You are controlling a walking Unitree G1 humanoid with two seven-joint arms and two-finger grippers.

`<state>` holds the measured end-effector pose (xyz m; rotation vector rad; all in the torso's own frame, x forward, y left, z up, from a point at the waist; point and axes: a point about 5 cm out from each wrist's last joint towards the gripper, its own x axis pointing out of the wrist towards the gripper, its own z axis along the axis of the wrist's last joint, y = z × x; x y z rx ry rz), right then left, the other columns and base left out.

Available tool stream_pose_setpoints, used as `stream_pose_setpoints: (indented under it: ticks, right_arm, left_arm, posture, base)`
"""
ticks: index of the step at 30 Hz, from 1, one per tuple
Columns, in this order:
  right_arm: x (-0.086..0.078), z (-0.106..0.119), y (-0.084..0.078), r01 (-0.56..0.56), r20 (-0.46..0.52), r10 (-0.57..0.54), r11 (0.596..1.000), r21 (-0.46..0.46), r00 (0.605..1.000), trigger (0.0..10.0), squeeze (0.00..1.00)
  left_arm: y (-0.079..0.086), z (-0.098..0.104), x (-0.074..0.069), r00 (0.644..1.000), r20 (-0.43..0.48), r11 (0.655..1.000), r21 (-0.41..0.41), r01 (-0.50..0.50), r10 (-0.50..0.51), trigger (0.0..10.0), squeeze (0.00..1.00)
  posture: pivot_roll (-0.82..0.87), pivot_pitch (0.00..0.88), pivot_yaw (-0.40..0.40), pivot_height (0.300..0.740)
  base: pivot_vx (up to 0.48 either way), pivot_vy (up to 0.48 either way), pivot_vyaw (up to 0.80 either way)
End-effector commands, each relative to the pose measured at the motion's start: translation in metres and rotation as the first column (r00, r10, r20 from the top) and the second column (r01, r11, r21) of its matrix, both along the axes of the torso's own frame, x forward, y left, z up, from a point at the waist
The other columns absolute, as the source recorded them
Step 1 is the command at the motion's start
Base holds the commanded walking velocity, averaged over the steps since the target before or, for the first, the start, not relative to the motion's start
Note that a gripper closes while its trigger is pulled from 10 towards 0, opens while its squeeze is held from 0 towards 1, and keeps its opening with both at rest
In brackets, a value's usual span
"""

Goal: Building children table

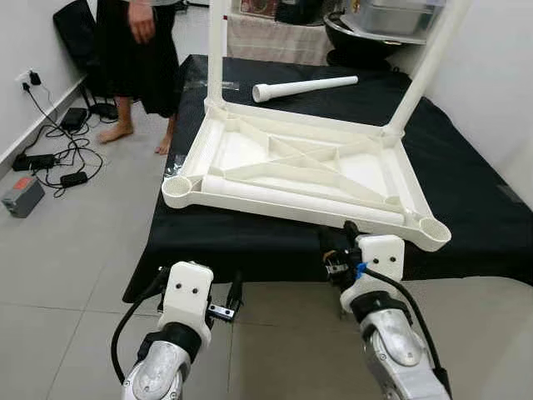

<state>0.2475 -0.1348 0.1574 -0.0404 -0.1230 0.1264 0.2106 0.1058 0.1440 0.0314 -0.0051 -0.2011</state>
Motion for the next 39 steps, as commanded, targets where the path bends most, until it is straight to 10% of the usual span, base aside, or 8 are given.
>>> stream_pose_setpoints:
  ticks: [1,39]
  right_arm:
    - [-0.0005,-0.0035,-0.0019,0.002,0.000,-0.002,1.000,-0.017,1.000,10.0,0.00]
    - [0.0007,-0.0085,-0.0010,0.013,-0.017,-0.014,0.999,-0.042,1.000,10.0,0.00]
  left_arm:
    - [-0.0028,-0.0049,-0.0005,1.000,-0.017,1.000,-0.011,0.001,-0.001,10.0,0.00]
    - [-0.0016,-0.0072,0.0022,1.000,-0.014,1.000,-0.020,-0.005,0.004,10.0,0.00]
  posture:
    - [0.07,0.098,-0.110,0.740]
    - [0.06,0.132,-0.098,0.740]
  base:
    - [0.000,0.000,0.00]
    - [0.000,0.000,-0.20]
